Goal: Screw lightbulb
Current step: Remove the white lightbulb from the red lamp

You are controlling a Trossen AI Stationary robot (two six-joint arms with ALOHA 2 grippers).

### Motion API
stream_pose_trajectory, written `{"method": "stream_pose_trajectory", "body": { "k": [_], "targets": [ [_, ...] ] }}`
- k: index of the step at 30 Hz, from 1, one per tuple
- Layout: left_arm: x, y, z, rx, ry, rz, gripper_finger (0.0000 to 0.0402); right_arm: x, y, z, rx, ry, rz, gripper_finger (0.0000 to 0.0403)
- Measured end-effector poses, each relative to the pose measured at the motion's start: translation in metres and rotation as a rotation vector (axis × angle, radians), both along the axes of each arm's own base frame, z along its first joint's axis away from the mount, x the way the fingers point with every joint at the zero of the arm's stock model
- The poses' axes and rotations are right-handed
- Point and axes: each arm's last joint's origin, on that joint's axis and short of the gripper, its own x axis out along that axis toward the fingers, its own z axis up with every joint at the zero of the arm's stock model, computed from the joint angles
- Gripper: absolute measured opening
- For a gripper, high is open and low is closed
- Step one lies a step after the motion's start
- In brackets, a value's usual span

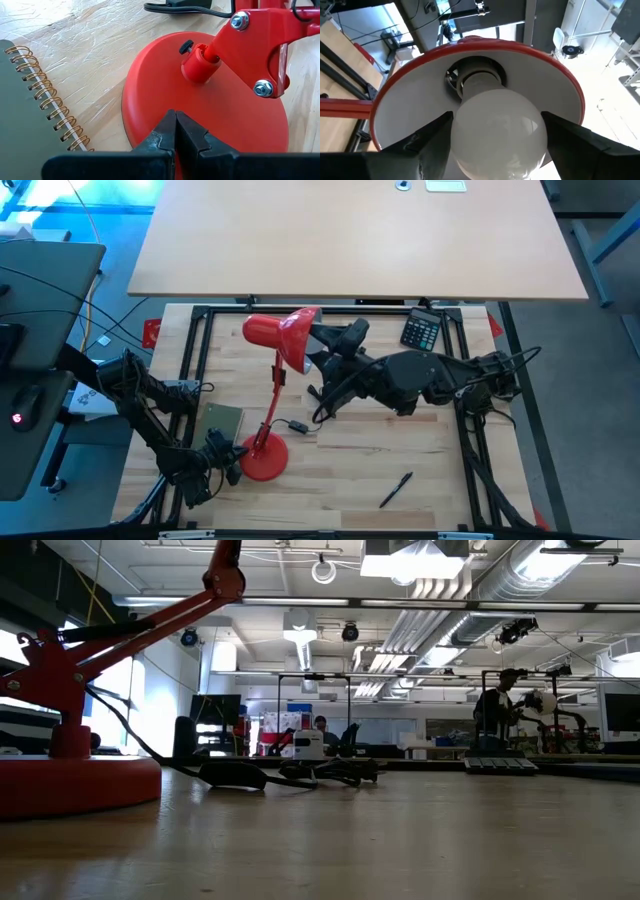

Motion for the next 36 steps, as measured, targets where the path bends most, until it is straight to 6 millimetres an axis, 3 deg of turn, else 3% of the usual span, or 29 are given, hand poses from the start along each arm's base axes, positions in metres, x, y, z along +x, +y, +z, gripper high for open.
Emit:
{"method": "stream_pose_trajectory", "body": {
  "k": [9,22,36],
  "targets": [
    [0.0,0.0,0.0,-0.002,-0.001,0.0,0.0,-0.001,0.001,-0.003,0.046,0.003,-0.022,0.0291],
    [0.0,-0.001,0.001,-0.013,-0.003,-0.001,0.0,-0.008,0.023,0.004,0.0,-0.044,-0.004,0.0292],
    [-0.001,0.0,0.007,-0.051,0.028,-0.012,0.0,-0.008,0.026,0.002,0.002,-0.032,0.043,0.0292]
  ]
}}
